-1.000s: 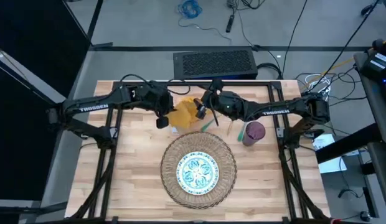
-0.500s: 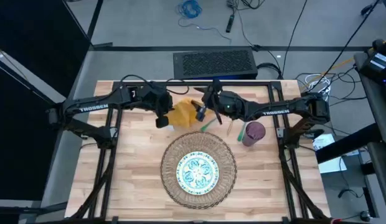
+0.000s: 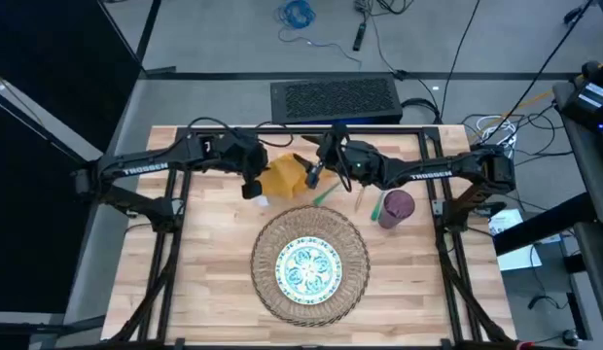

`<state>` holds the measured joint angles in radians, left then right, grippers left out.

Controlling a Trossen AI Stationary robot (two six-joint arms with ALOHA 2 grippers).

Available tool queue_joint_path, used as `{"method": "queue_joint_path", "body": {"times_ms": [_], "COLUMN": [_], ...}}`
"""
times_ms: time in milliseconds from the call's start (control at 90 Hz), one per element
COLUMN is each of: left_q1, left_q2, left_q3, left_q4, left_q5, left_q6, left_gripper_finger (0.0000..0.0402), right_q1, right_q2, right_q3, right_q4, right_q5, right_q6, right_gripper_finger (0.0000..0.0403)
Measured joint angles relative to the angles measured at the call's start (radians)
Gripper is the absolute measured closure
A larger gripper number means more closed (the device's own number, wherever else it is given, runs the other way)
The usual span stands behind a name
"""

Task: Set table place
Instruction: Fold the yellow table napkin

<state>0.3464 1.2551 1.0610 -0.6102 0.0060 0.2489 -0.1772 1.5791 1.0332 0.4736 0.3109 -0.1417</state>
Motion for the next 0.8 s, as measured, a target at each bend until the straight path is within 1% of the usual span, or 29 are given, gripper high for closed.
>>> {"method": "queue_joint_path", "body": {"times_ms": [122, 300, 656, 800], "left_q1": [0.000, 0.000, 0.000, 0.000], "left_q2": [-0.026, -0.064, -0.065, -0.065], "left_q3": [0.000, 0.001, 0.001, 0.001], "left_q4": [0.012, 0.069, 0.034, 0.018], "left_q5": [-0.020, -0.018, -0.014, -0.013], "left_q6": [0.000, -0.007, -0.007, -0.006], "left_gripper_finger": [0.0402, 0.0402, 0.0402, 0.0402], "right_q1": [0.000, 0.000, 0.000, 0.002], "right_q2": [0.000, 0.000, 0.000, 0.000], "right_q3": [0.000, 0.000, 0.000, 0.000], "right_q4": [-0.006, -0.006, -0.010, -0.043], "right_q5": [0.000, -0.001, -0.001, -0.001], "right_q6": [0.000, 0.021, 0.026, 0.045], "right_gripper_finger": [0.0143, 0.0143, 0.0143, 0.0143]}}
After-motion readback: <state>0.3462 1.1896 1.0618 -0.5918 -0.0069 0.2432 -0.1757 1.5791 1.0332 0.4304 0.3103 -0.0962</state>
